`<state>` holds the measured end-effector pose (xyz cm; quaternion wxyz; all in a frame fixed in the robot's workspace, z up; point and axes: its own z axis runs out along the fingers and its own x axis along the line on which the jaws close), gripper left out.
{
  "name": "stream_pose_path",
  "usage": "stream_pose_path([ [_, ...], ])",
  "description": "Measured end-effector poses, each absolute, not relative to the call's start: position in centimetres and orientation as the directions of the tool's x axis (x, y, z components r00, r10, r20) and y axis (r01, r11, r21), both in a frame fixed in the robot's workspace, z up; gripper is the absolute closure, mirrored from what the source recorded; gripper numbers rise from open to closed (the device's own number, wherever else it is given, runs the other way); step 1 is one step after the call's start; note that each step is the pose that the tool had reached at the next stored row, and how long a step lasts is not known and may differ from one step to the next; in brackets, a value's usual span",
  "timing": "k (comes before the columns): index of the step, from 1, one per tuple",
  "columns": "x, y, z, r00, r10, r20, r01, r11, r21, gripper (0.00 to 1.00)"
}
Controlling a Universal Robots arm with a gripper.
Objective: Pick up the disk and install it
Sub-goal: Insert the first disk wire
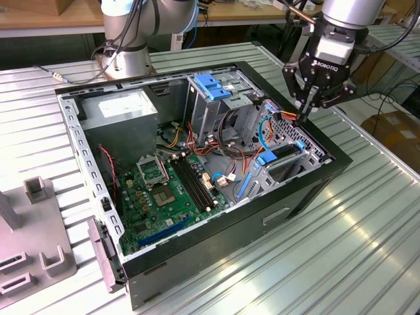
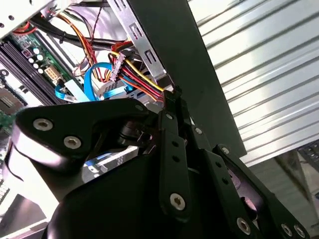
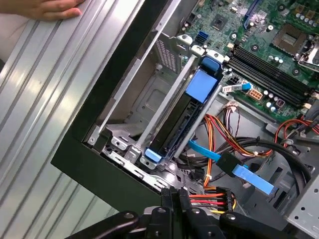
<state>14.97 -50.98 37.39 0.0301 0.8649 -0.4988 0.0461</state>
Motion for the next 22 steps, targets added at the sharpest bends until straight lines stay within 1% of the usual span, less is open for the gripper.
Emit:
stream_pose_path([
  [9, 15.0, -51.0, 37.4, 0.344, -0.933, 0.11, -0.939, -0.345, 0.006, 0.84],
  [19, 13.4, -51.1, 37.4, 0.341, -0.934, 0.109, -0.939, -0.343, 0.006, 0.84],
  [22, 13.4, -51.1, 37.4, 0.305, -0.946, 0.109, -0.952, -0.306, 0.006, 0.84],
])
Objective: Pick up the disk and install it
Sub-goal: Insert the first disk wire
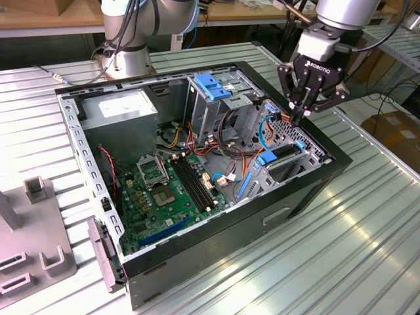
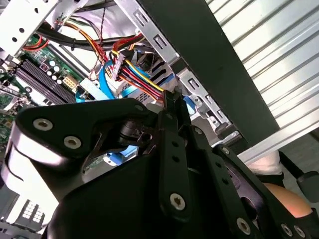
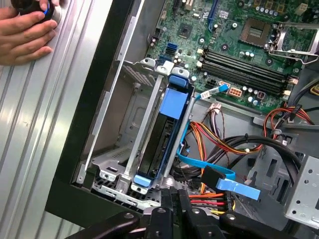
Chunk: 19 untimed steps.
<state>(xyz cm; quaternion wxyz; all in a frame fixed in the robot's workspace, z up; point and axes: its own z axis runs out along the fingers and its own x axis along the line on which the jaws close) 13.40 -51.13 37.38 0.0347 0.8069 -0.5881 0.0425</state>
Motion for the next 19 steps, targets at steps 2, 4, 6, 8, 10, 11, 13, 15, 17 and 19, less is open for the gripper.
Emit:
stream_pose_path([
  [2, 13.41, -51.15, 37.36, 0.264, -0.958, 0.109, -0.964, -0.265, 0.006, 0.84],
  [4, 13.41, -51.28, 37.35, 0.239, -0.965, 0.109, -0.971, -0.239, 0.006, 0.84],
  [6, 13.41, -51.49, 37.34, 0.228, -0.968, 0.109, -0.974, -0.228, 0.007, 0.84],
  [8, 13.27, -51.64, 37.33, 0.223, -0.969, 0.108, -0.975, -0.224, 0.006, 0.84],
  [10, 12.87, -51.65, 37.33, 0.221, -0.969, 0.108, -0.975, -0.222, 0.006, 0.84],
  [11, 12.71, -51.66, 37.33, 0.218, -0.97, 0.108, -0.976, -0.218, 0.006, 0.84],
  [13, 12.7, -51.65, 37.3, 0.202, -0.974, 0.108, -0.979, -0.202, 0.006, 0.84],
  [15, 12.69, -51.65, 37.25, 0.167, -0.98, 0.108, -0.986, -0.167, 0.006, 0.84],
  [17, 12.69, -51.65, 37.18, 0.122, -0.987, 0.108, -0.993, -0.122, 0.006, 0.84],
  [19, 12.69, -51.65, 37.15, 0.082, -0.991, 0.108, -0.997, -0.082, 0.006, 0.84],
])
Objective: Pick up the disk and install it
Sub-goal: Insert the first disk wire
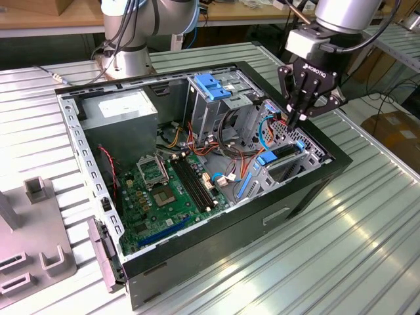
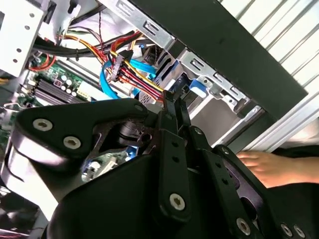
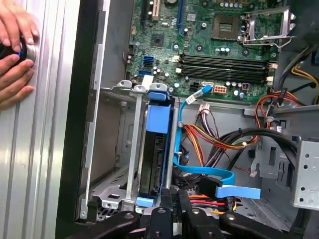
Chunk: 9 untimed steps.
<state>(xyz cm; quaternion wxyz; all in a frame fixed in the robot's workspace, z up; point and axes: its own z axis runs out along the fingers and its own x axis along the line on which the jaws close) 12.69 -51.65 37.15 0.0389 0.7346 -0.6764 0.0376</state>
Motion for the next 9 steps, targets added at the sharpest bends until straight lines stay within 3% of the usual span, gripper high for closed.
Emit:
stream_pose_path([
  [9, 12.7, -53.0, 37.1, 0.051, -0.994, 0.092, -0.999, -0.051, 0.009, 0.84],
])
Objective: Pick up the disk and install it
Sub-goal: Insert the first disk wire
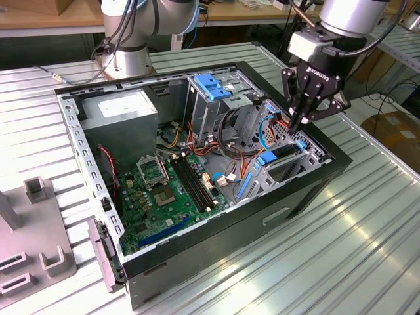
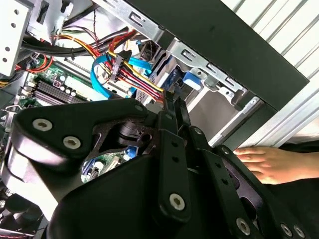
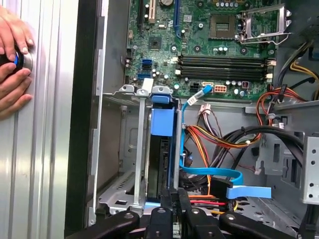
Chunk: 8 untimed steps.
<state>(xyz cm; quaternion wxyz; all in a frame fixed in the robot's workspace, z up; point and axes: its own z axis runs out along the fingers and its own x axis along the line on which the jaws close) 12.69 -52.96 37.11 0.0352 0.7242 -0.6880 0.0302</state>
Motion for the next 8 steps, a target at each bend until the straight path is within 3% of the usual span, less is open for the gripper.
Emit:
stream_pose_path([
  [8, 12.33, -53.2, 37.11, 0.003, -0.996, 0.084, -1.0, -0.003, 0.01, 0.84],
])
